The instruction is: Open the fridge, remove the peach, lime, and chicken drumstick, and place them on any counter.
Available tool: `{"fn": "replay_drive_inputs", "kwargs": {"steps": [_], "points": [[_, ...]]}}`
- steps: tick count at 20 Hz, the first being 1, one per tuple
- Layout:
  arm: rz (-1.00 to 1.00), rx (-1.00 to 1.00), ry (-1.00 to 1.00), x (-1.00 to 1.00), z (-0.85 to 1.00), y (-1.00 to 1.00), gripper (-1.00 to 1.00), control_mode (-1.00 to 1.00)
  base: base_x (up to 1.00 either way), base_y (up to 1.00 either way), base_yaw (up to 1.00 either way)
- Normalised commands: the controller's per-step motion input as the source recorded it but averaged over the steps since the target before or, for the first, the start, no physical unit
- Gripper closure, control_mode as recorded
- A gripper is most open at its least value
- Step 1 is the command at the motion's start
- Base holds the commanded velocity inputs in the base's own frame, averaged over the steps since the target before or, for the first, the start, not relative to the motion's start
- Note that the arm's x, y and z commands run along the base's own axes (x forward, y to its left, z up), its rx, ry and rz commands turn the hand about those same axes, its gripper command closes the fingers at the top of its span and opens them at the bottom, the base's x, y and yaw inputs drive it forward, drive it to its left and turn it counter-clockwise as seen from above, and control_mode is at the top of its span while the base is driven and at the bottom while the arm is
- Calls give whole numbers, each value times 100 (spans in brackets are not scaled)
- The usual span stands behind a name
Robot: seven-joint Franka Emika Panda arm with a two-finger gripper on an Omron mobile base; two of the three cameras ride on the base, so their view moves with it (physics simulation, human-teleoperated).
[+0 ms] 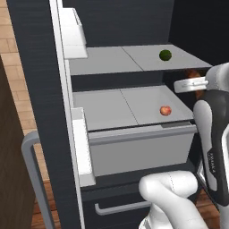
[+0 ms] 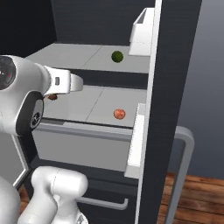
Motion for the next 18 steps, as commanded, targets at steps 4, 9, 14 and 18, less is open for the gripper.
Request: {"fn": "replay_drive_inputs", "kwargs": {"steps": [4, 9, 14, 18], "points": [[-4, 0, 5, -28, 0, 0, 100, -100, 0, 0, 0], [-1, 0, 1, -1, 0, 0, 100, 100, 0, 0, 0], [0, 0, 0, 0, 0, 0, 100, 100, -22, -1, 0], [0, 0, 0, 0, 0, 0, 100, 100, -98, -16, -6]]}}
